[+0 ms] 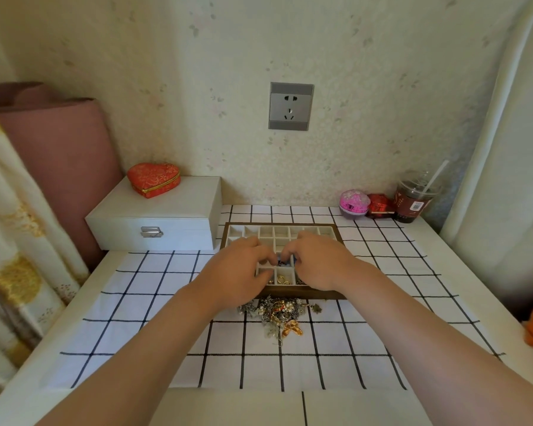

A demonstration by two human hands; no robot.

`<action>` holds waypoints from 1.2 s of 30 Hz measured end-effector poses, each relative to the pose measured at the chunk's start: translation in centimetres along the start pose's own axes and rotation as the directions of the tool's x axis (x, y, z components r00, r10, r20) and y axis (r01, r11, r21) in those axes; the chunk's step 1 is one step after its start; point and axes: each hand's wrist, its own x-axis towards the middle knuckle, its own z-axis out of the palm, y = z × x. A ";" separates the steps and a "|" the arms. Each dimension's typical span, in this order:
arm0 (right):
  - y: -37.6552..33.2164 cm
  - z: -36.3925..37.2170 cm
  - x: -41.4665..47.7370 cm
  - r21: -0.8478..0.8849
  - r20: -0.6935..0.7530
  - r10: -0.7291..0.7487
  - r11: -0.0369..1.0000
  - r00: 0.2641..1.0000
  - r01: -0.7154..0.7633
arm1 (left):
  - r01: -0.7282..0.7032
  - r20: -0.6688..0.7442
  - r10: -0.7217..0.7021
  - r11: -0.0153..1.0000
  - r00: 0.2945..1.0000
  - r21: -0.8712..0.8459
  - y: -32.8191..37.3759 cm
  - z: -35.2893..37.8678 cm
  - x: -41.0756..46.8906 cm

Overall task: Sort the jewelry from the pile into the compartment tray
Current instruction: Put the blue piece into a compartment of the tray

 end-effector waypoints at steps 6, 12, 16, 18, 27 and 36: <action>-1.2 -0.7 -3.3 0.057 -0.057 -0.095 0.994 0.994 0.098 | -0.027 0.047 0.030 0.998 0.998 -0.059 1.3 -0.7 -2.7; -1.7 -0.5 -5.6 0.035 0.013 -0.099 0.995 0.995 0.099 | -0.068 0.141 0.071 0.997 0.987 -0.023 2.2 -0.4 -4.5; -2.2 -0.2 -6.1 -0.048 0.031 -0.106 0.993 0.994 0.107 | -0.067 0.166 0.062 0.997 0.984 0.025 2.6 -0.8 -4.8; -2.3 0.1 -6.0 -0.076 0.035 -0.116 0.990 0.993 0.118 | -0.041 0.182 0.038 0.999 0.983 0.012 2.4 -1.0 -4.8; -1.2 -1.5 -5.0 0.206 0.058 -0.030 0.978 0.998 0.018 | 0.171 0.149 -0.129 0.933 0.980 -0.316 1.9 -2.1 -3.8; -1.5 -2.3 -3.9 0.465 -0.254 0.035 0.881 0.967 0.090 | 0.311 0.103 -0.339 0.646 0.935 -0.697 3.0 -2.9 -1.5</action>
